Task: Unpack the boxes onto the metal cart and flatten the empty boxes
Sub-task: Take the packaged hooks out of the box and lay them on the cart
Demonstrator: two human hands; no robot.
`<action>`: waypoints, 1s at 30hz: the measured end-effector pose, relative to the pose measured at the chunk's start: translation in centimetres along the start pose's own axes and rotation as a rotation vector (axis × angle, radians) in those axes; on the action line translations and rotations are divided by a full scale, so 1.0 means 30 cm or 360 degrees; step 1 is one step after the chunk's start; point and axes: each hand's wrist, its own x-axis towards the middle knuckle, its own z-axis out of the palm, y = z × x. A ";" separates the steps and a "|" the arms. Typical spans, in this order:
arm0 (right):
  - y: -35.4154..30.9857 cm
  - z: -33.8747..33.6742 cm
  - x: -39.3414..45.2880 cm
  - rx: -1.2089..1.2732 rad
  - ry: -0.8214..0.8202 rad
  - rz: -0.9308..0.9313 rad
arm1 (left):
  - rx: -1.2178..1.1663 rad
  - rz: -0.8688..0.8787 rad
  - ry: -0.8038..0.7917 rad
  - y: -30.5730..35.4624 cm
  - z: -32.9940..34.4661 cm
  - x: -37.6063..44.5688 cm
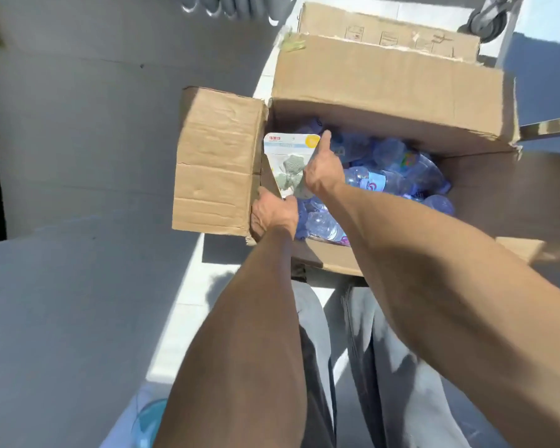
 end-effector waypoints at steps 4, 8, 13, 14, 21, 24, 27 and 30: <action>0.003 0.020 0.036 0.0140 0.0122 0.0078 | 0.0063 -0.0015 -0.0045 0.010 0.012 0.013; 0.045 0.015 -0.031 0.0234 0.0196 0.0125 | 0.0028 -0.0044 0.0103 0.013 -0.009 -0.029; 0.165 -0.067 -0.193 0.0337 0.0551 0.0494 | -0.0007 0.0124 0.0316 0.038 -0.057 -0.117; 0.198 -0.090 -0.221 0.0326 0.0591 0.0518 | -0.0033 0.0215 0.0326 0.049 -0.058 -0.135; 0.417 -0.191 -0.259 0.0686 0.0585 0.0948 | 0.0369 0.0695 -0.0002 0.106 0.064 -0.144; 0.465 -0.162 -0.232 0.0751 0.0593 0.1229 | 0.0566 0.0498 0.0001 0.083 0.136 -0.136; 0.505 -0.104 -0.232 0.0254 0.0563 0.1022 | 0.0795 0.0476 0.0084 0.054 0.184 -0.129; 0.525 -0.047 -0.204 -0.0262 0.0521 0.0306 | 0.0914 0.0638 0.0096 0.048 0.210 -0.096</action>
